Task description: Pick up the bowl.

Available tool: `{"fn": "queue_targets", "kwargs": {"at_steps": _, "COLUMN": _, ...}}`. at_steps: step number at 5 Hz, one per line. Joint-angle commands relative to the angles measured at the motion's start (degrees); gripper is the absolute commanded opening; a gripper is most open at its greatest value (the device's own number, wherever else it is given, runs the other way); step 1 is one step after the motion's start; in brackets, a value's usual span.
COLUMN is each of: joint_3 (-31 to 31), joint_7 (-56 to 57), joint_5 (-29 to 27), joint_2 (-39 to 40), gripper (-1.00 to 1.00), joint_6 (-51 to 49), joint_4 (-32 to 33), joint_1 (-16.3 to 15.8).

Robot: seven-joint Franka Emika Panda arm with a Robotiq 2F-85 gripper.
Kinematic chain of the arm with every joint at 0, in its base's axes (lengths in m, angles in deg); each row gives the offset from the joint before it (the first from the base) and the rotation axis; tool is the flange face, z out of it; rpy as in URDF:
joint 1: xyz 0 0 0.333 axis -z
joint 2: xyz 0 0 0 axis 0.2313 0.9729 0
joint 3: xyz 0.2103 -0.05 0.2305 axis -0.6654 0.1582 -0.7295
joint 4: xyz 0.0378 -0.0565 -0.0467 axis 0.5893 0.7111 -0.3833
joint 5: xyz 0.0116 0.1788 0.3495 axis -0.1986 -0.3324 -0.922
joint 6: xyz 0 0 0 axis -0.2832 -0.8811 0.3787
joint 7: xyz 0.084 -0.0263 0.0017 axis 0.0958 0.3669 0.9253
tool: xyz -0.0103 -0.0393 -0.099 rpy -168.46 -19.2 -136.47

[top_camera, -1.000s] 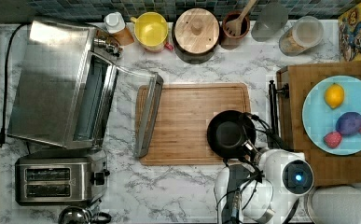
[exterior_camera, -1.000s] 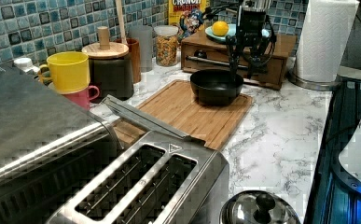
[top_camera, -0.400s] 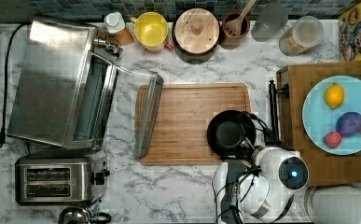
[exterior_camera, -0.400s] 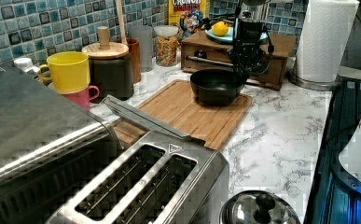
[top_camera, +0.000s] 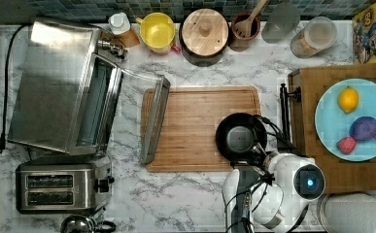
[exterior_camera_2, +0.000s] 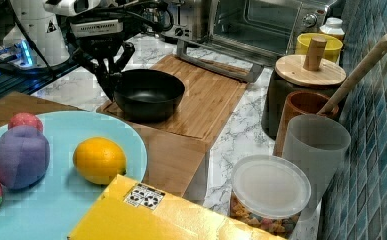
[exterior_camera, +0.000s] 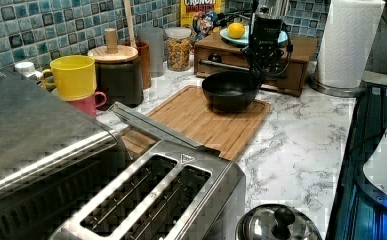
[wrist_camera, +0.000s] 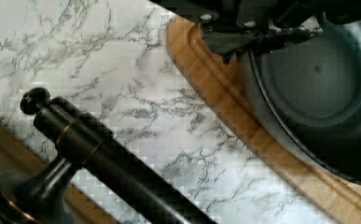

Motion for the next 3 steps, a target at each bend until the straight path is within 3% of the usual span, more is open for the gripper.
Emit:
{"fn": "queue_targets", "kwargs": {"at_steps": 1, "joint_3": -8.6, "joint_7": -13.9, "joint_5": 10.7, "joint_2": -7.6, "gripper": -1.0, "joint_6": -12.9, "joint_4": -16.4, "joint_1": -1.3}}
{"fn": "queue_targets", "kwargs": {"at_steps": 2, "joint_3": -11.4, "joint_7": -16.3, "joint_5": 11.2, "joint_2": -7.2, "gripper": -1.0, "joint_6": -18.4, "joint_4": -22.8, "joint_1": -1.9}}
{"fn": "queue_targets", "kwargs": {"at_steps": 3, "joint_3": -12.3, "joint_7": -11.6, "joint_5": 8.0, "joint_2": -7.4, "gripper": -1.0, "joint_6": -21.4, "joint_4": -25.3, "joint_1": -3.7}}
